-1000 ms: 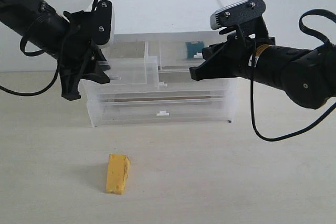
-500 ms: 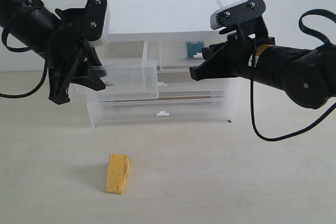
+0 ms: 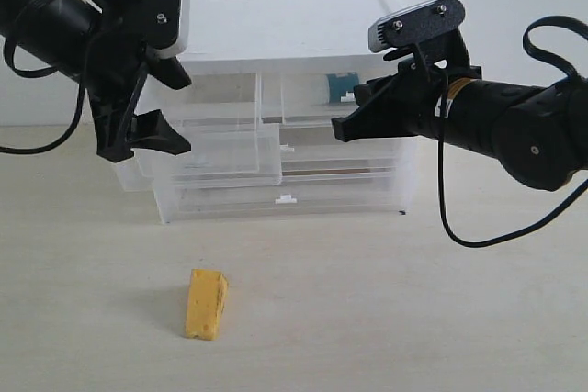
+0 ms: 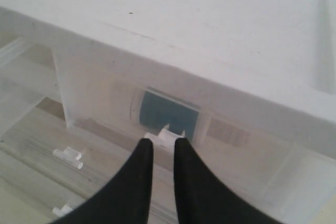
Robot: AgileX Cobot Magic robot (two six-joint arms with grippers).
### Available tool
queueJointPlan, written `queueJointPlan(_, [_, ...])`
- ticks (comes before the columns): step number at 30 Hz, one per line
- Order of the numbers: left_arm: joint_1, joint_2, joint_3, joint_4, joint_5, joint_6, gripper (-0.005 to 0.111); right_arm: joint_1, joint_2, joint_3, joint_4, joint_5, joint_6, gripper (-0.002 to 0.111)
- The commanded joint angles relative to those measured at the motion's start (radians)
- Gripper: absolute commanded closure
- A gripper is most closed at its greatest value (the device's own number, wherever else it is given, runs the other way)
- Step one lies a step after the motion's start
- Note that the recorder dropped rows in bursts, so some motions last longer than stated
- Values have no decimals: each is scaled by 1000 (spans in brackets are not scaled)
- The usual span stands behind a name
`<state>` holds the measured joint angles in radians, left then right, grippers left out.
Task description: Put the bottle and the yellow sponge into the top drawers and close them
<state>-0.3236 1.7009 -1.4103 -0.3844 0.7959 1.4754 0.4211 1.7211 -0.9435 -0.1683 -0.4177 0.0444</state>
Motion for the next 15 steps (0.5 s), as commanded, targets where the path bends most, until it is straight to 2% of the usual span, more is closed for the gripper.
queueJointPlan(1, [0, -37, -5, -21, -21, -20, 39, -3, -2, -4, -2, 2, 2, 96])
queueJointPlan(5, [0, -104, -5, -82, 2, -34, 53, -3, -2, -4, -2, 2, 2, 96])
queueJointPlan(10, [0, -208, -5, -135, 5, -70, 51, -3, -2, -4, -2, 4, 2, 96])
queueJointPlan(12, [0, -247, -5, -111, 12, -144, 49, -3, -2, -4, -2, 6, 2, 96])
queueJointPlan(15, [0, -292, -5, -31, 17, -340, 51, -3, -2, -4, -2, 18, 2, 96])
